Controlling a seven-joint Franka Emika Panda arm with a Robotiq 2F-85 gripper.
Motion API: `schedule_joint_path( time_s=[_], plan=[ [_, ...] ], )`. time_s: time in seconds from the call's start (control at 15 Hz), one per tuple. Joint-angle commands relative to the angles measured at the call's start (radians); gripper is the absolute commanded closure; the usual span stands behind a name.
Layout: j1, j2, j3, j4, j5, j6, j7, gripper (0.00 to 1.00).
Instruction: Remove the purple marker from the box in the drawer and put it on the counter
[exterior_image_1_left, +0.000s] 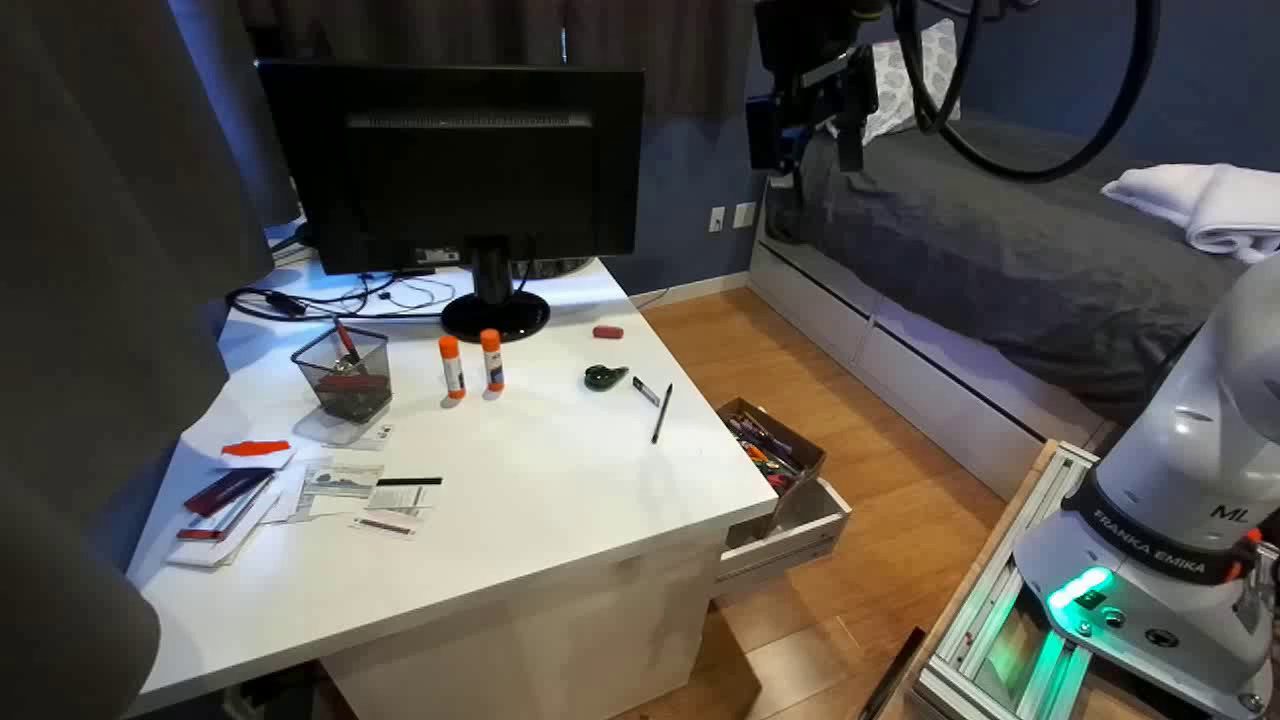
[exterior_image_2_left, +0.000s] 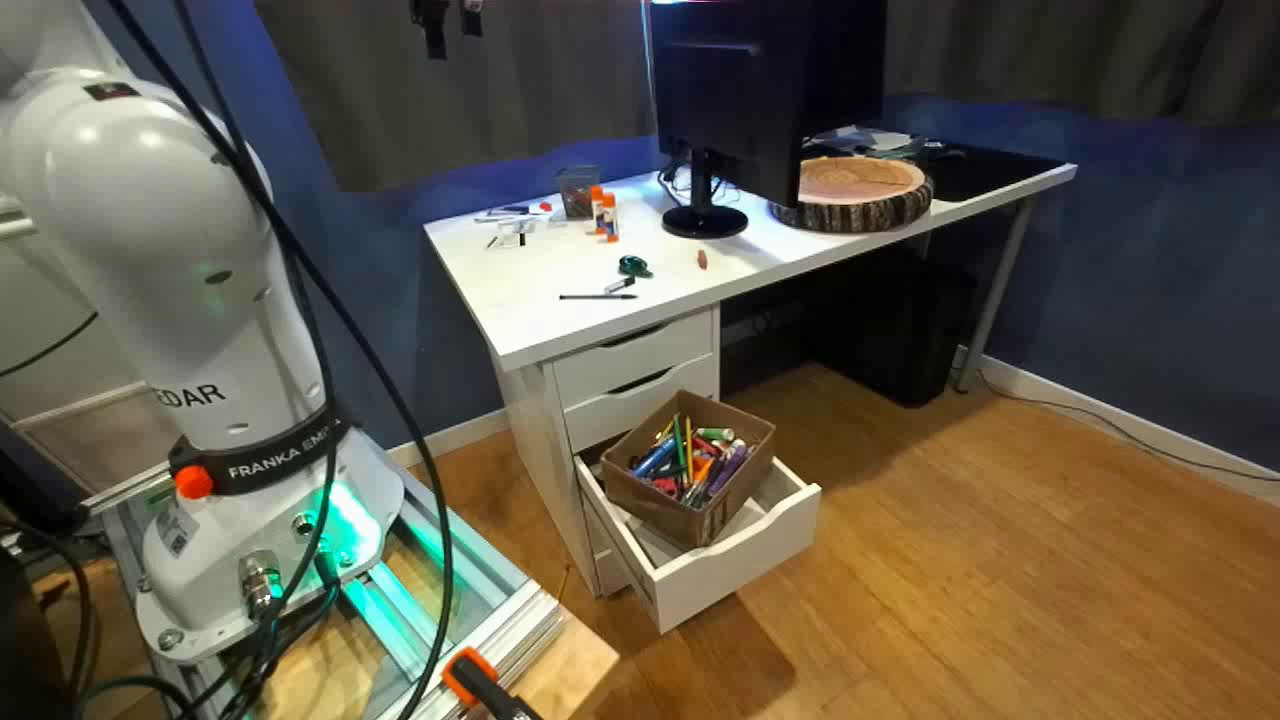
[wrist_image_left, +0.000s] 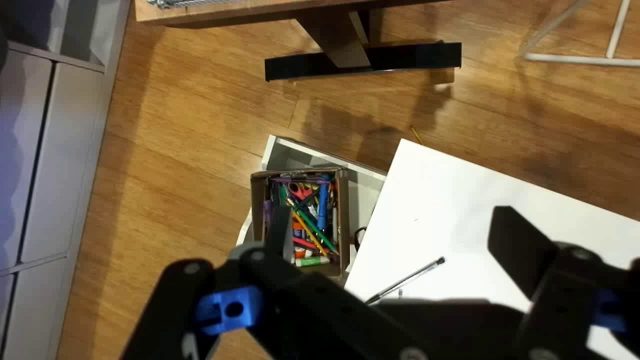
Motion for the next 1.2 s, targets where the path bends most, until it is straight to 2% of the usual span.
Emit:
schedule_joint_path(
  time_s=[0.0, 0.67, 0.8, 1.0, 1.13],
  plan=[
    [0.035, 0.005, -0.031, 0.003, -0.007, -0.003, 0.008, 0.0],
    [0.035, 0.005, -0.031, 0.003, -0.007, -0.003, 0.008, 0.0],
    [0.023, 0.075, -0.054, 0.043, -0.016, -0.017, -0.016, 0.0],
    [0.003, 0.147, -0.104, 0.037, -0.063, 0.029, -0.026, 0.0],
    [0.001, 0.2, -0.148, 0.02, -0.087, 0.086, -0.086, 0.0]
  ],
)
